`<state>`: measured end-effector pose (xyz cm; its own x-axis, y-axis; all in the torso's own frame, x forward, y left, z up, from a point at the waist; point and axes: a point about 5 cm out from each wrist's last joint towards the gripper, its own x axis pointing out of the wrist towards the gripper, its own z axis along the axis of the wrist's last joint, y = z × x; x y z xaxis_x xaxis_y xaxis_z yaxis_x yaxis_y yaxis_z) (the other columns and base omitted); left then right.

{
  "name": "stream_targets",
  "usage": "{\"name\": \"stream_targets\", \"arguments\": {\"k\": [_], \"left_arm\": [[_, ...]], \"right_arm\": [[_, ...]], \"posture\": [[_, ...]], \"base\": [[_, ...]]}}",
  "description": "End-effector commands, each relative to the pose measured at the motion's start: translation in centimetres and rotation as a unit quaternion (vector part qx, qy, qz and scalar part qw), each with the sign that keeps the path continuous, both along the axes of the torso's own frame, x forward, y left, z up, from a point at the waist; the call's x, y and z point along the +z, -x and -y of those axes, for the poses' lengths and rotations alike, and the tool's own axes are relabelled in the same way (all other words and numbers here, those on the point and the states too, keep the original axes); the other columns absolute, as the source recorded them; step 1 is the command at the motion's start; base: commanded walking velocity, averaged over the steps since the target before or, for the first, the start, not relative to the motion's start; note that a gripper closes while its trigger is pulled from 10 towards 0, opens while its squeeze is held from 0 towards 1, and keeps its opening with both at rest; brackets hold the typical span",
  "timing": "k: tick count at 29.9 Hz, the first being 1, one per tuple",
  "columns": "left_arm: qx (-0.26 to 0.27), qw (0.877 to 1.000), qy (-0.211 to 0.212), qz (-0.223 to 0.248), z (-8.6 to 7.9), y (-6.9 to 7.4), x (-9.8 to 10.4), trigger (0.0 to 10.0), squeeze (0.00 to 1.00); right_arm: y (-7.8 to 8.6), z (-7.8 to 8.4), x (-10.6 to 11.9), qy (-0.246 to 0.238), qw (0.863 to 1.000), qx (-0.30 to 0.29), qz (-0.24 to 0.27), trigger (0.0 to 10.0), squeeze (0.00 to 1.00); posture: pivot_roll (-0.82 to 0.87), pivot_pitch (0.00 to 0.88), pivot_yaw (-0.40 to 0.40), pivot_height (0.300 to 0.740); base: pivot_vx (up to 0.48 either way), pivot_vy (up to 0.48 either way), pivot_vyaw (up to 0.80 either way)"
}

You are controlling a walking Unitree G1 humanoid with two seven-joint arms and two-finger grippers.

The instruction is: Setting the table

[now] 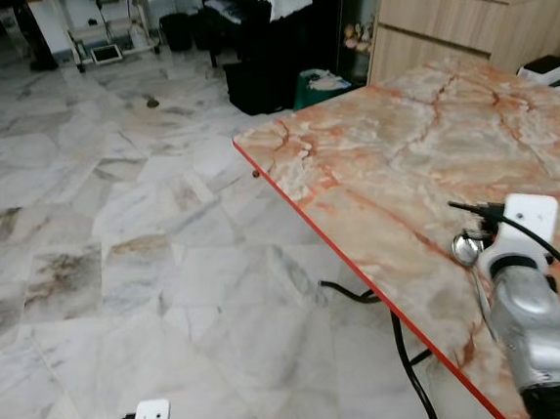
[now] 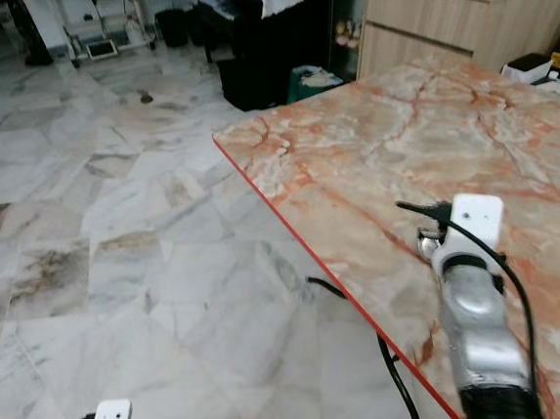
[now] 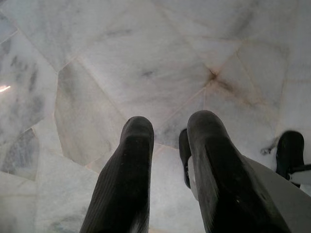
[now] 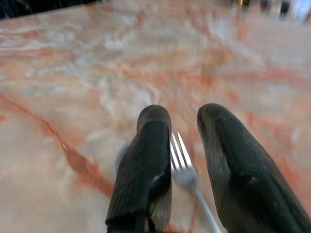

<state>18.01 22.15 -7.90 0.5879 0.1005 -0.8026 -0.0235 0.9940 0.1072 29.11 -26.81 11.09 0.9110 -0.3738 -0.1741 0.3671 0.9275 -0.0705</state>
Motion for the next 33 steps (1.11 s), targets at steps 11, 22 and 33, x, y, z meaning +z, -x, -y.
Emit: {"name": "stream_targets", "arguments": {"k": [11,22,33], "left_arm": [[-0.024,0.999,-0.001,-0.024,0.3,0.5,-0.4,10.0,0.0],[-0.028,0.999,-0.001,-0.026,0.3,0.6,-0.4,10.0,0.0],[-0.026,0.999,0.0,-0.028,0.1,0.7,-0.4,10.0,0.0]], "right_arm": [[1.9,2.3,0.1,-0.082,0.995,0.019,-0.057,10.0,0.0],[1.3,0.4,0.3,-0.112,0.985,0.098,-0.084,10.0,1.0],[1.0,-1.9,-0.6,-0.138,0.974,0.142,-0.113,10.0,0.0]], "posture": [[-0.01,0.0,0.023,0.731],[-0.01,0.0,0.02,0.731],[0.0,0.0,0.005,0.731]], "base": [[0.0,0.0,0.0],[0.0,0.0,0.0],[0.0,0.0,0.0]]}}
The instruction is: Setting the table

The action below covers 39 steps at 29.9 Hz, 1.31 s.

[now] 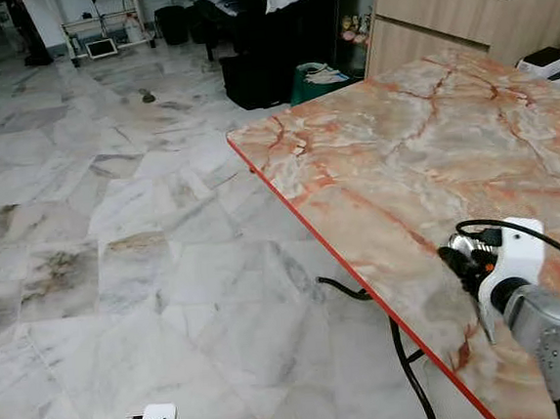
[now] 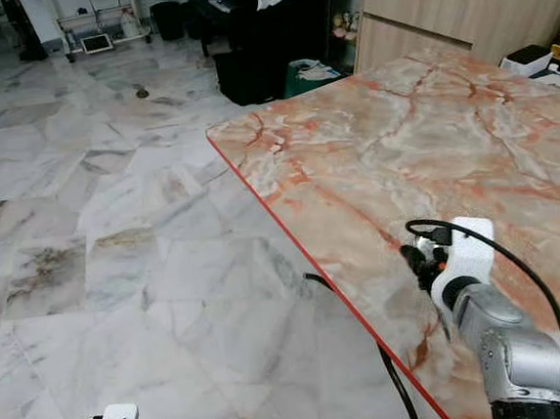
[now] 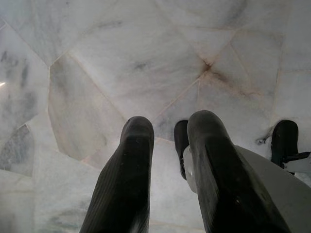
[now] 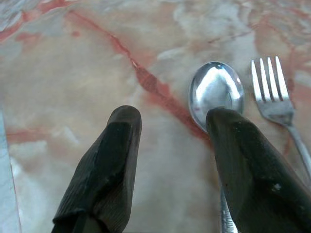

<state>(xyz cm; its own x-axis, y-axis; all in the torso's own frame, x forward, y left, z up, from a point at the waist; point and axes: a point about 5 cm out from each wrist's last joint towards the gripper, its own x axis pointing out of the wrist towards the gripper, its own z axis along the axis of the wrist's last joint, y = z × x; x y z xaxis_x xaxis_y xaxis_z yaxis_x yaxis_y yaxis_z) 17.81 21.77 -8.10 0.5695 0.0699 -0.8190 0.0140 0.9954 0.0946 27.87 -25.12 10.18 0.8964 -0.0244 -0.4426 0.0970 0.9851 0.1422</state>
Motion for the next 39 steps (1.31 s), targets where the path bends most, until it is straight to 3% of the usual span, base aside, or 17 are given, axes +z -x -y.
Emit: {"name": "stream_targets", "arguments": {"k": [1,10,11,12,17,18,19,28,34,39], "left_arm": [[-0.009,1.0,-0.006,-0.014,-0.3,0.5,-0.2,10.0,0.0],[-0.009,1.0,-0.005,-0.014,-0.2,0.6,-0.3,10.0,0.0],[-0.01,1.0,-0.005,-0.014,-0.2,0.6,-0.3,10.0,0.0],[-0.011,1.0,-0.005,-0.015,-0.2,0.6,-0.3,10.0,0.0],[-0.01,1.0,-0.004,-0.014,-0.2,0.5,-0.2,10.0,0.0],[-0.01,1.0,-0.004,-0.014,-0.2,0.5,-0.2,10.0,0.0],[-0.01,1.0,-0.004,-0.014,-0.2,0.5,-0.2,10.0,0.0],[-0.009,1.0,-0.003,-0.014,-0.1,0.5,-0.2,10.0,0.0],[-0.004,1.0,-0.002,-0.013,-0.1,0.4,-0.2,10.0,0.0],[-0.003,1.0,-0.002,-0.013,-0.1,0.4,-0.2,10.0,0.0]], "right_arm": [[-0.2,-0.3,0.1,-0.001,1.0,-0.002,-0.007,10.0,0.0],[0.2,-0.1,-0.2,0.033,0.999,-0.024,-0.018,10.0,0.0],[0.3,-0.4,-0.3,0.029,0.999,-0.015,-0.021,10.0,0.65],[0.4,-0.9,-0.6,0.026,0.999,-0.006,-0.029,10.0,1.0],[1.0,-1.4,-1.0,0.027,0.998,-0.012,-0.051,10.0,1.0],[1.1,-1.5,-1.0,0.028,0.998,-0.011,-0.053,10.0,0.55],[1.1,-1.6,-1.0,0.026,0.998,-0.008,-0.051,10.0,0.0],[0.7,-1.5,-0.5,0.044,0.998,-0.015,-0.037,10.0,0.0],[0.4,-1.0,-0.2,0.087,0.995,-0.033,-0.033,10.0,0.0],[0.7,-1.0,-1.1,0.111,0.991,-0.036,-0.065,10.0,0.0]], "posture": [[0.0,0.0,0.002,0.731],[0.0,0.0,-0.001,0.731],[-0.01,0.0,0.001,0.731],[-0.01,0.0,0.001,0.731],[0.0,0.0,-0.007,0.731],[0.0,0.0,-0.007,0.731],[0.0,0.0,-0.007,0.731],[0.0,0.0,-0.008,0.731],[0.0,0.0,-0.01,0.731],[0.0,0.0,-0.009,0.731]], "base": [[0.0,0.0,0.0],[0.0,0.0,0.0],[0.0,0.0,0.0],[0.0,0.0,0.0],[0.0,0.0,0.0],[0.0,0.0,0.0],[0.0,0.0,0.0],[0.0,0.0,0.0],[0.0,0.0,0.0],[0.0,0.0,0.0]]}}
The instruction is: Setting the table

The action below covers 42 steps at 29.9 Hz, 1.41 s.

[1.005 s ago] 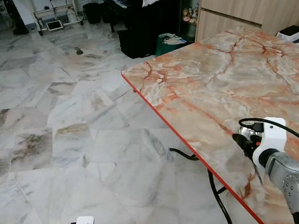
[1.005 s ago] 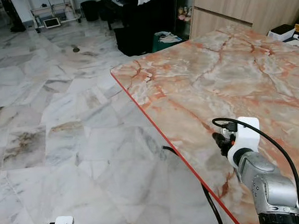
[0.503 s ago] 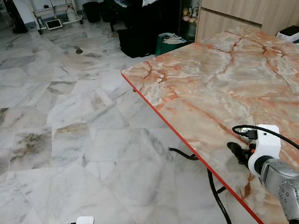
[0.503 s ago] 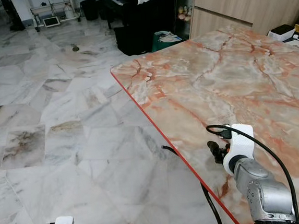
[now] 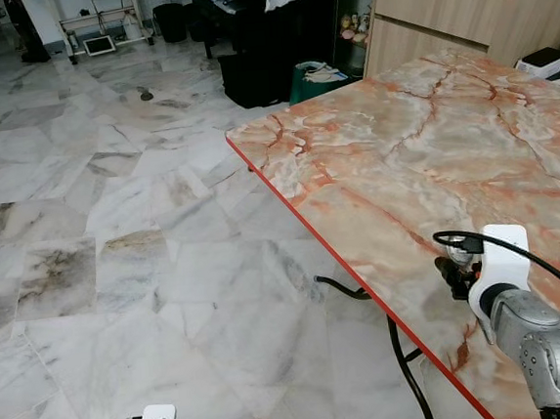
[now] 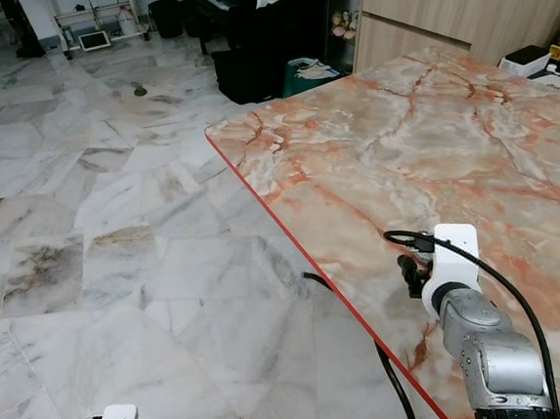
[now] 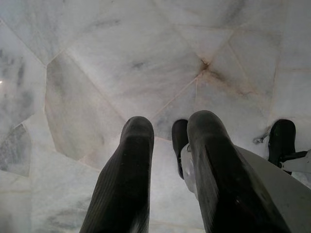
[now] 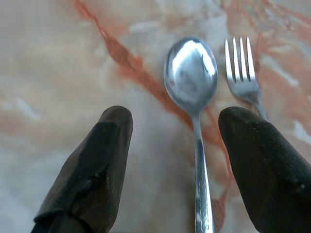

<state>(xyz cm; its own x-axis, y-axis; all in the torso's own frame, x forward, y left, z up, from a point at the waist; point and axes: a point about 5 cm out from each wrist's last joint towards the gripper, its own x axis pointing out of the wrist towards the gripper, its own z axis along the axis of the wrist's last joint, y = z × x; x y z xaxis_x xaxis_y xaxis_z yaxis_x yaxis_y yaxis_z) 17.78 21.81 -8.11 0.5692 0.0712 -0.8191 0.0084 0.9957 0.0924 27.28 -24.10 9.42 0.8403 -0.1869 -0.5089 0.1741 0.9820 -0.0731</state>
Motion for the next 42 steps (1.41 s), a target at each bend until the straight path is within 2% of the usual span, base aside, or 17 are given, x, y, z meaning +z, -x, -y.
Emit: {"name": "stream_targets", "arguments": {"k": [1,6,27,34,42], "left_arm": [[-0.006,1.0,-0.003,-0.013,-0.1,0.4,-0.2,10.0,0.0],[-0.005,1.0,-0.003,-0.012,-0.2,0.3,-0.1,10.0,0.0],[-0.004,1.0,-0.006,-0.011,-0.3,0.3,-0.1,10.0,0.0],[-0.003,1.0,-0.006,-0.011,-0.3,0.3,-0.1,10.0,0.0],[-0.002,1.0,-0.008,-0.011,-0.4,0.3,-0.1,10.0,0.0]], "right_arm": [[0.1,0.0,-0.4,0.008,1.0,0.0,-0.015,10.0,0.0],[0.5,-0.1,-1.4,0.01,1.0,-0.005,-0.029,10.0,0.0],[0.1,0.8,-1.7,0.012,0.999,-0.047,-0.015,10.0,0.0],[-0.1,0.6,-2.3,-0.022,0.998,-0.059,-0.011,10.0,0.0],[-0.4,0.2,-2.3,-0.034,0.998,-0.053,-0.001,10.0,0.0]], "posture": [[0.0,0.0,-0.009,0.731],[0.01,0.0,-0.006,0.731],[0.01,0.0,-0.002,0.731],[0.02,0.0,-0.004,0.731],[0.02,0.0,-0.003,0.731]], "base": [[0.0,0.0,0.0],[0.0,0.0,0.0],[0.0,0.0,0.0],[0.0,0.0,0.0],[0.0,0.0,0.0]]}}
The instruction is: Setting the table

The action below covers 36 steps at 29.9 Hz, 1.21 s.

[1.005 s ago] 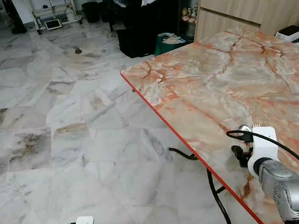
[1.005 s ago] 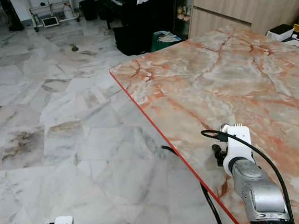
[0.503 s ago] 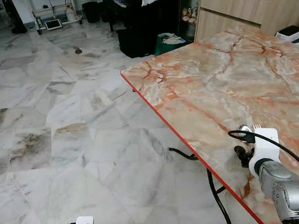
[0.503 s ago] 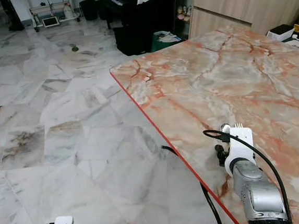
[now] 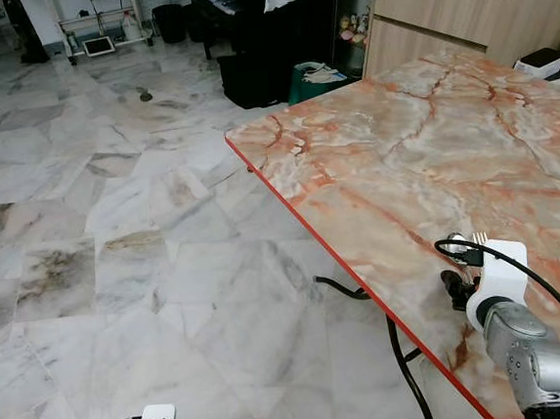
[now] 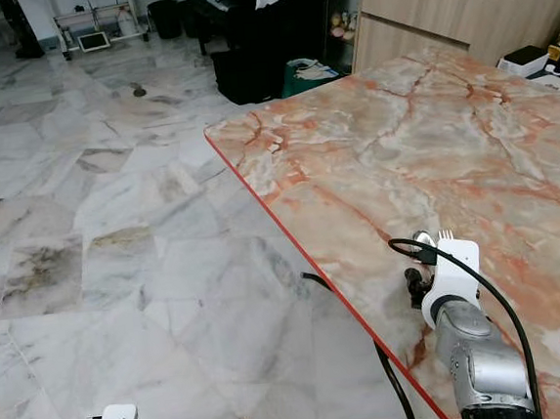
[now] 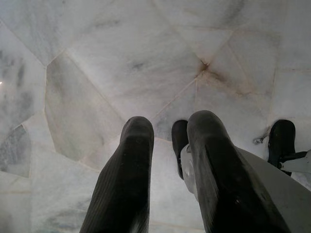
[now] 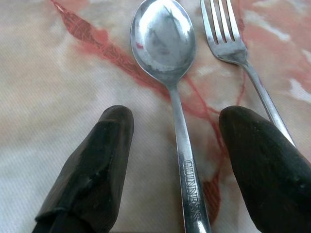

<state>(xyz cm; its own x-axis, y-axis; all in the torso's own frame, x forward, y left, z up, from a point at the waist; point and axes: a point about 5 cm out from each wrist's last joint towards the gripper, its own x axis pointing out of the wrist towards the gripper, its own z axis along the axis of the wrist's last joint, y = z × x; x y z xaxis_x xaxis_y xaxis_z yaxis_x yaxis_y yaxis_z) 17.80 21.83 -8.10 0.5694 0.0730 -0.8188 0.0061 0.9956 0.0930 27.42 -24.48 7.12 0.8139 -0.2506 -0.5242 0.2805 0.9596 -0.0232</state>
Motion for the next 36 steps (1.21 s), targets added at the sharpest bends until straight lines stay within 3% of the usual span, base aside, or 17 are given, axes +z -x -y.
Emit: {"name": "stream_targets", "arguments": {"k": [1,2,3,4,5,6,7,36], "left_arm": [[-0.003,1.0,-0.007,-0.011,-0.4,0.38,-0.12,10.0,0.0],[-0.003,1.0,-0.007,-0.012,-0.41,0.39,-0.12,10.0,0.0],[-0.002,1.0,-0.007,-0.012,-0.4,0.39,-0.12,10.0,0.0],[-0.002,1.0,-0.007,-0.011,-0.4,0.39,-0.13,10.0,0.0],[-0.002,1.0,-0.006,-0.011,-0.4,0.4,-0.13,10.0,0.0],[-0.002,1.0,-0.006,-0.011,-0.4,0.4,-0.13,10.0,0.0],[-0.002,1.0,-0.006,-0.012,-0.41,0.41,-0.13,10.0,0.0],[-0.001,1.0,-0.004,-0.015,-0.56,0.64,-0.2,10.0,0.0]], "right_arm": [[-0.31,-0.16,0.03,-0.008,1.0,0.003,0.002,10.0,0.0],[-0.35,-0.17,0.04,-0.008,1.0,0.004,0.003,10.0,0.0],[-0.38,-0.19,0.04,-0.008,1.0,0.006,0.004,7.5,0.0],[-0.4,-0.2,0.05,-0.008,1.0,0.007,0.005,3.9,0.0],[-0.42,-0.21,0.05,-0.007,1.0,0.009,0.005,1.3,0.0],[-0.42,-0.21,0.05,-0.007,1.0,0.009,0.005,1.3,0.0],[-0.43,-0.22,0.08,-0.007,1.0,0.009,0.006,0.0,0.0],[-0.63,0.32,0.27,0.028,1.0,0.001,0.0,0.0,0.0]], "posture": [[0.02,0.0,-0.004,0.731],[0.02,0.0,-0.004,0.731],[0.02,0.0,-0.004,0.731],[0.02,0.0,-0.004,0.731],[0.02,0.0,-0.005,0.731],[0.02,0.0,-0.005,0.731],[0.02,0.0,-0.005,0.731],[0.03,0.0,-0.001,0.731]], "base": [[0.0,0.0,0.0],[0.0,0.0,0.0],[0.0,0.0,0.0],[0.0,0.0,0.0],[0.0,0.0,0.0],[0.0,0.0,0.0],[0.0,0.0,0.0],[0.0,0.0,0.0]]}}
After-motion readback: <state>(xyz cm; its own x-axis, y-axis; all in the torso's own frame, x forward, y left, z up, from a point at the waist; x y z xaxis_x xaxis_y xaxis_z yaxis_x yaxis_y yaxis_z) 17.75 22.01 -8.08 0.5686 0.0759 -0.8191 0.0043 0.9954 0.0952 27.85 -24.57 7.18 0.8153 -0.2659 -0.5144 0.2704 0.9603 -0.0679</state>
